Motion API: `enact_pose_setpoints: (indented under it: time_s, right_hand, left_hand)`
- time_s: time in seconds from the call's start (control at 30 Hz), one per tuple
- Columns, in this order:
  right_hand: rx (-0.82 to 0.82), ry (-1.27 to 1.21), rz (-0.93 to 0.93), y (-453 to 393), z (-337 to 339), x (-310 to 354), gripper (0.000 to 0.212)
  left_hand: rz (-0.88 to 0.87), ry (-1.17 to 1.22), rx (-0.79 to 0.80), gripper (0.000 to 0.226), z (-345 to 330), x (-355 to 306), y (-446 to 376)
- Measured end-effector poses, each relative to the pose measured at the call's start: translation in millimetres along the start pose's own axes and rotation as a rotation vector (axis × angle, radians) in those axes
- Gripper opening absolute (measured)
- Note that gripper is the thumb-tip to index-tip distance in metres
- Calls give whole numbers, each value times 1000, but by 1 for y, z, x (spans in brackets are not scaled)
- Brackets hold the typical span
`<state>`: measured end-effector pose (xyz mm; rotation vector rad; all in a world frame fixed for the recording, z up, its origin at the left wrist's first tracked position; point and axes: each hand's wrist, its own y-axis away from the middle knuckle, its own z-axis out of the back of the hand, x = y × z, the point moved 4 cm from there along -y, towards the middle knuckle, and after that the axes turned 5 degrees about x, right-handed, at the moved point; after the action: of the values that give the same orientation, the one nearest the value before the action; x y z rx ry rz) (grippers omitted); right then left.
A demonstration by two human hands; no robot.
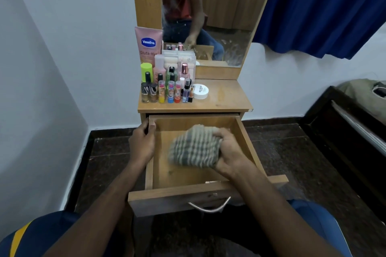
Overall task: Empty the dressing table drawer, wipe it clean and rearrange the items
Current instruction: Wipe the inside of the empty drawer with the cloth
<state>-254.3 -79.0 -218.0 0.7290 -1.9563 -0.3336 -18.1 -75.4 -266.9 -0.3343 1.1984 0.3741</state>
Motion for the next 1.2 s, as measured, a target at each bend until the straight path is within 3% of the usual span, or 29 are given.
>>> enact_pose_setpoints:
  time_s: [0.07,0.13,0.2,0.27,0.37,0.43,0.6,0.73,0.83,0.93,1.07,1.2]
  right_hand:
    - [-96,-91,152,15,15,13,34]
    - [-279,26,302,35,32,26,21]
    - [-578,438,511,62,44,42,17]
    - [-729,850,636,64,47,46,35]
    - [-688,1173,439,12,55,37,76]
    - [-681,1392,268,-33,53,36,78]
    - [-540,1525,268,-95,2,37,75]
    - [-459,1686,354,-102,-11,22,70]
    - [-117,1688,514,-101,-47,-4,61]
    - [305,1605,577,-98,-95,-39,54]
    - [585,1534,510,-74,-105,-47,52]
    - [673,1466,205,-18,-78,-44,30]
  left_hand:
    - [-21,-32,-16,36,0,-1,1]
    - [-31,-59,-20,36,-1,-2,0]
    - [-30,-76,-21,37,0,-1,-1]
    - [-31,-85,-15,36,-1,1,-1]
    - [-49,-121,-8,35,-1,3,-2]
    - [-66,-157,6,35,-1,3,-2]
    - [-79,-171,8,36,1,1,-2]
    - [37,-41,-12,41,0,8,-3]
    - [134,-35,-21,46,1,7,-3]
    - [279,248,-30,45,3,17,-3]
    - [483,647,-14,74,13,20,-7]
    - [488,620,71,88,14,8,-13]
